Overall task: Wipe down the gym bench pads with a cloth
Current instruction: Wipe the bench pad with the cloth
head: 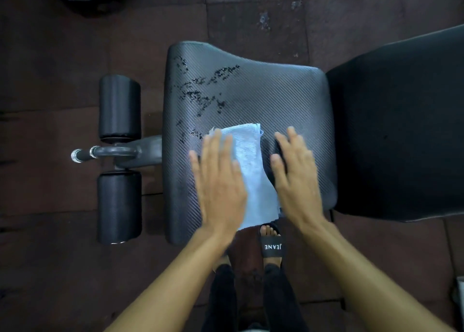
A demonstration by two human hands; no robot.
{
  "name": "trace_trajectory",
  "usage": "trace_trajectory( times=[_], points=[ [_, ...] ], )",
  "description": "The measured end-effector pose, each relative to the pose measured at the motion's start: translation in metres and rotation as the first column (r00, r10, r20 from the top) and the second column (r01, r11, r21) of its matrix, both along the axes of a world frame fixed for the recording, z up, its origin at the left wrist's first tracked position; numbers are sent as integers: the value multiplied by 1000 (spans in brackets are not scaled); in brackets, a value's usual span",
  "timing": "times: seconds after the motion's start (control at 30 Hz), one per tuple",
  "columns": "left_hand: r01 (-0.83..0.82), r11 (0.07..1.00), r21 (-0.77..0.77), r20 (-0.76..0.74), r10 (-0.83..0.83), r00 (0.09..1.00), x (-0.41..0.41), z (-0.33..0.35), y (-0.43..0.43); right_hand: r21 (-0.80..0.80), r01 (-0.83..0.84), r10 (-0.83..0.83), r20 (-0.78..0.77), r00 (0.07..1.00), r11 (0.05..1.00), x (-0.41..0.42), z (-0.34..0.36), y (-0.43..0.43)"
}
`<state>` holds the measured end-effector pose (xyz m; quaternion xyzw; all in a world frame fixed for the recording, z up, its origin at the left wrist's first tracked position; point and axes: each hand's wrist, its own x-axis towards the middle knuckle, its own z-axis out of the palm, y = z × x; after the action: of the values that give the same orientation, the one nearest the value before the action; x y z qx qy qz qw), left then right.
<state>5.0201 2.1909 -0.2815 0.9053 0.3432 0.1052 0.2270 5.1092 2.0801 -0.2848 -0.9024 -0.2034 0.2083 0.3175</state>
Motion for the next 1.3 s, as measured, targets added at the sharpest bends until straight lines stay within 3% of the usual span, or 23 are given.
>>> trace_trajectory(
  times=[0.07,0.17,0.37,0.57,0.73,0.83,0.97,1.13,1.3],
  points=[
    [70,992,105,-133,-56,990,16,-6,-30,-103,-41,48,68,997,994,23,-10,-16],
    [-35,988,150,-272,75,959,40,-19,-47,-219,-146,176,125,976,965,43,-25,-21],
    [5,972,235,-310,70,948,30,-32,-42,-371,-142,241,236,941,918,43,-43,-15],
    [90,970,226,-379,3,925,-15,-23,15,-363,-131,233,255,938,923,45,-46,-13],
    [40,976,216,-330,35,943,53,-27,82,-383,-109,233,295,927,917,42,-48,-14],
    [127,966,225,-344,-43,938,85,-30,71,-388,-99,230,310,922,916,41,-48,-14],
    [259,947,193,-329,-186,926,41,-28,24,-382,-91,227,328,917,920,40,-48,-13],
    [196,966,168,-314,-136,940,-16,-21,12,-340,-85,194,302,933,937,42,-46,-11],
    [236,952,196,-345,-158,925,-1,-23,37,-312,72,47,358,933,947,63,-41,11]
  ],
)
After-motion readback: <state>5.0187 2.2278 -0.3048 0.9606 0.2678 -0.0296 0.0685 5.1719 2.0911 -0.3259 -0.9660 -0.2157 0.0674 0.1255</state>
